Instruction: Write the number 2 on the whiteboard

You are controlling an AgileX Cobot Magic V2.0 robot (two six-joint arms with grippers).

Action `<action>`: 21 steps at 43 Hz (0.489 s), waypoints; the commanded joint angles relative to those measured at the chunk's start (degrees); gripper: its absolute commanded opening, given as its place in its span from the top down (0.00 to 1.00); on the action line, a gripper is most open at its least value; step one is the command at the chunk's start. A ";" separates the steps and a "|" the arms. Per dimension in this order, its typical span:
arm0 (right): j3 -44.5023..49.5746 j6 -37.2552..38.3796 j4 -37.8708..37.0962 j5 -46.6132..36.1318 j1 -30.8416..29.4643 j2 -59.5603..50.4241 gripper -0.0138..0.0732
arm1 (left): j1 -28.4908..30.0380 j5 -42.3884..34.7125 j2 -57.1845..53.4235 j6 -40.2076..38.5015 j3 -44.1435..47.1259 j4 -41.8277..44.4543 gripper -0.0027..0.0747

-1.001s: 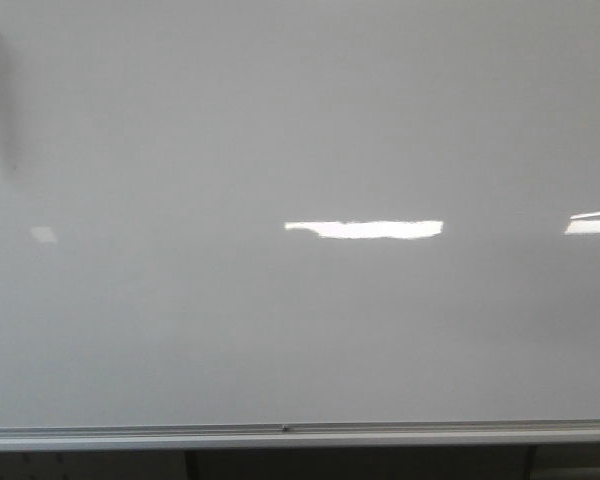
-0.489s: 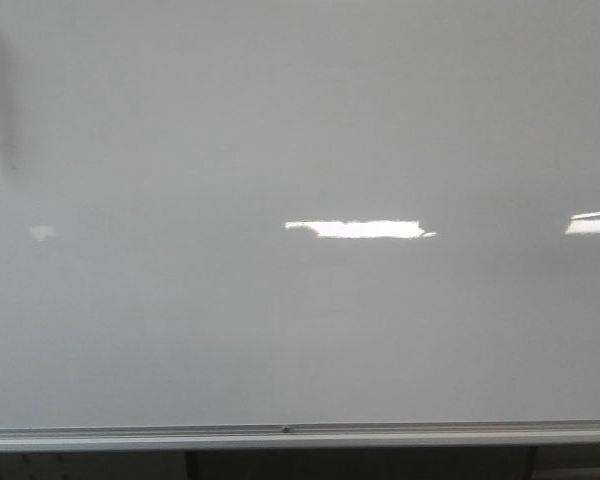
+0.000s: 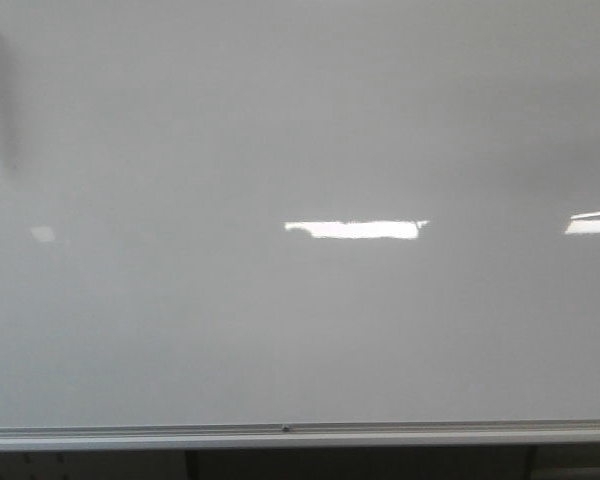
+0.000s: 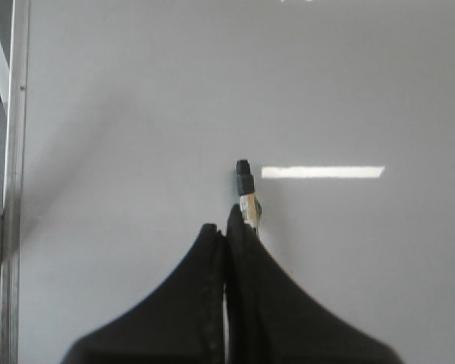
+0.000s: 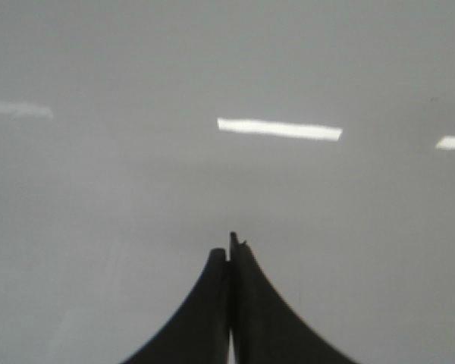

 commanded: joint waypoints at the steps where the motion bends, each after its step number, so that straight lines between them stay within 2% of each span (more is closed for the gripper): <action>1: -2.59 -0.45 0.04 -0.36 0.11 4.81 0.92 | -0.08 -1.13 3.59 -0.60 -2.01 0.02 0.99; 8: -1.77 -0.45 0.04 -0.21 0.11 9.50 0.92 | -0.08 2.58 5.78 -0.60 -1.91 -0.45 0.99; 21: -1.77 -0.45 0.04 0.29 0.11 15.56 0.91 | -0.08 2.24 7.42 -0.60 -1.42 -0.94 0.99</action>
